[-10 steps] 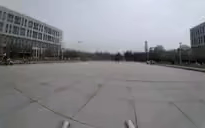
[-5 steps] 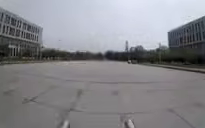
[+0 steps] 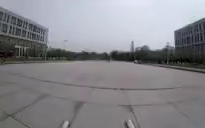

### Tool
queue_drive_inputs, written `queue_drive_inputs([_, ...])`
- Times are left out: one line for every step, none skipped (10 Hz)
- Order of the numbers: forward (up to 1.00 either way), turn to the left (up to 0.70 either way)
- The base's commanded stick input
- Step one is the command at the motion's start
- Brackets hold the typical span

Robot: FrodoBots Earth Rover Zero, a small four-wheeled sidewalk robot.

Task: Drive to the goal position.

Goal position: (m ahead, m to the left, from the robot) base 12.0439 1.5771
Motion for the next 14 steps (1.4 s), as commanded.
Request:
queue_drive_inputs([1.00,0.16])
queue_drive_inputs([1.00,0.18])
queue_drive_inputs([1.00,0.03])
queue_drive_inputs([1.00,0.16])
queue_drive_inputs([1.00,0.07])
queue_drive_inputs([1.00,0.01])
queue_drive_inputs([1.00,0.04])
queue_drive_inputs([1.00,0.04])
queue_drive_inputs([1.00,0.11])
queue_drive_inputs([1.00,0.05])
queue_drive_inputs([1.00,-0.37])
queue_drive_inputs([1.00,-0.40])
queue_drive_inputs([1.00,-0.40])
queue_drive_inputs([1.00,-0.40])
